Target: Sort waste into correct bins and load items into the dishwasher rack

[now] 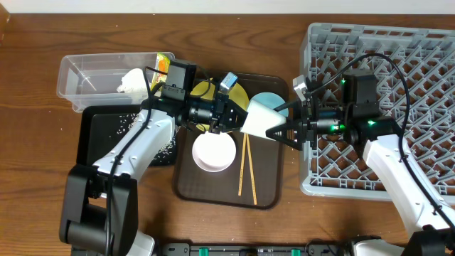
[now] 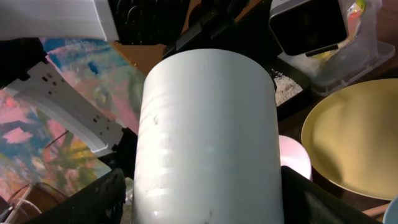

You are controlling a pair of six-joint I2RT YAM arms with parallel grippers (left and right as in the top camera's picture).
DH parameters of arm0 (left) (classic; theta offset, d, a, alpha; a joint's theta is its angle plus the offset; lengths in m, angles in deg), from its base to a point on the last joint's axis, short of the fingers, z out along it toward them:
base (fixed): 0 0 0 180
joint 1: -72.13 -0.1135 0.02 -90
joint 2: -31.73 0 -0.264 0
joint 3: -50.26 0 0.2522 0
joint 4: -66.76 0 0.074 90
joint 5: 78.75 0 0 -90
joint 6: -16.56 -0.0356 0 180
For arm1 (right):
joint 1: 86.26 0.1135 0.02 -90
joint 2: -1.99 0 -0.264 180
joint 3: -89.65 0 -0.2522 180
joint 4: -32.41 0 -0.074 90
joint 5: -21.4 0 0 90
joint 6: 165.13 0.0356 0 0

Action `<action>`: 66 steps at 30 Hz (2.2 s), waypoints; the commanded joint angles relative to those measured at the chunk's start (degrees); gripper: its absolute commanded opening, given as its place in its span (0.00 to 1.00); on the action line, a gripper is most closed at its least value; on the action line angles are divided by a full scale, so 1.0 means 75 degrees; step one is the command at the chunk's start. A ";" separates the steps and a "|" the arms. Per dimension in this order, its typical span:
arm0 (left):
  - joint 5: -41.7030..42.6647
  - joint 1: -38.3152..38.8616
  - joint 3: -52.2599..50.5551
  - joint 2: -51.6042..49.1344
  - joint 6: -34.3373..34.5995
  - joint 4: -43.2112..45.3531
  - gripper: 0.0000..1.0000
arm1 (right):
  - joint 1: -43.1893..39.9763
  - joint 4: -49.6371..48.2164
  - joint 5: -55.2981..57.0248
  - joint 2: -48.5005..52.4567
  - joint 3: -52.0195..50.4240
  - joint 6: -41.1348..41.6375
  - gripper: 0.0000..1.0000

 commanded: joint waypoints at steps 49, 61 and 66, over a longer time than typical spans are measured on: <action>-0.6679 -0.1195 0.0052 0.2439 -0.2463 -0.3509 0.45 | -0.1469 0.6033 0.8533 -0.0443 0.3573 0.1955 0.10; -0.7076 -0.1195 0.0050 0.2614 -0.2463 -0.3692 0.46 | -0.3139 0.8451 1.0247 0.1448 0.4925 0.1953 0.11; -0.7079 -0.1195 0.0050 0.2614 -0.2463 -0.3698 0.46 | -0.3442 0.8527 1.0244 0.2037 0.4925 0.1947 0.12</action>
